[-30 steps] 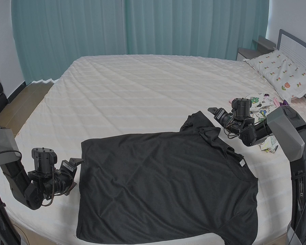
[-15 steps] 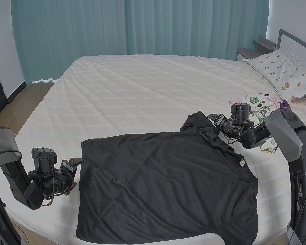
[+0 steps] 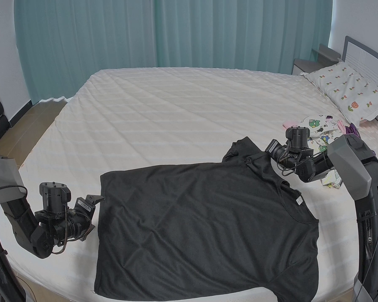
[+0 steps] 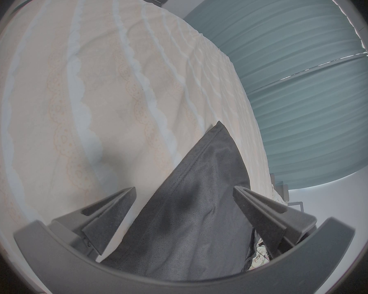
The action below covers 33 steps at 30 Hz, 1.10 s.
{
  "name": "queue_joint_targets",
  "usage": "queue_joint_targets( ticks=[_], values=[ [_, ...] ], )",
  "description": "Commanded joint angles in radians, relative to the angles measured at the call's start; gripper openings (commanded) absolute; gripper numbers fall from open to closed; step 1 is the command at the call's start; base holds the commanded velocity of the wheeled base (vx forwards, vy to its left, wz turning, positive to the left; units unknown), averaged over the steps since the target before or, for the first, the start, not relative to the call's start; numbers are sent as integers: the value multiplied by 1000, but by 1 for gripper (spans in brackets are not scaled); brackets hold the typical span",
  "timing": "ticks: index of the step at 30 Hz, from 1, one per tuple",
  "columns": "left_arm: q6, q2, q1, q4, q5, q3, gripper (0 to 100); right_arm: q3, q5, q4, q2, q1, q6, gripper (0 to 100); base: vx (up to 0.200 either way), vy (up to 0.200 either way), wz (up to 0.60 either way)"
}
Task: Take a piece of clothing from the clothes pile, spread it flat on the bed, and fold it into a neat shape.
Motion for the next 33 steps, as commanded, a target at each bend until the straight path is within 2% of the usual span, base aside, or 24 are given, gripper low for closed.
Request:
queue_joint_targets(
  ticks=[1,11,20,33],
  values=[
    [1,4,1,0,1,0,100,-52,-8,-24,8,-10,10,0,0,0,0],
    [-1,4,1,0,1,-2,100,-53,-14,-108,31,-5,-4,0,0,0,0],
    [-1,5,1,-2,1,-2,100,-47,-19,-196,46,-4,-55,0,0,0,0],
    [-1,5,1,-2,1,-2,100,-69,-65,-216,77,-1,-128,0,0,0,0]
  ],
)
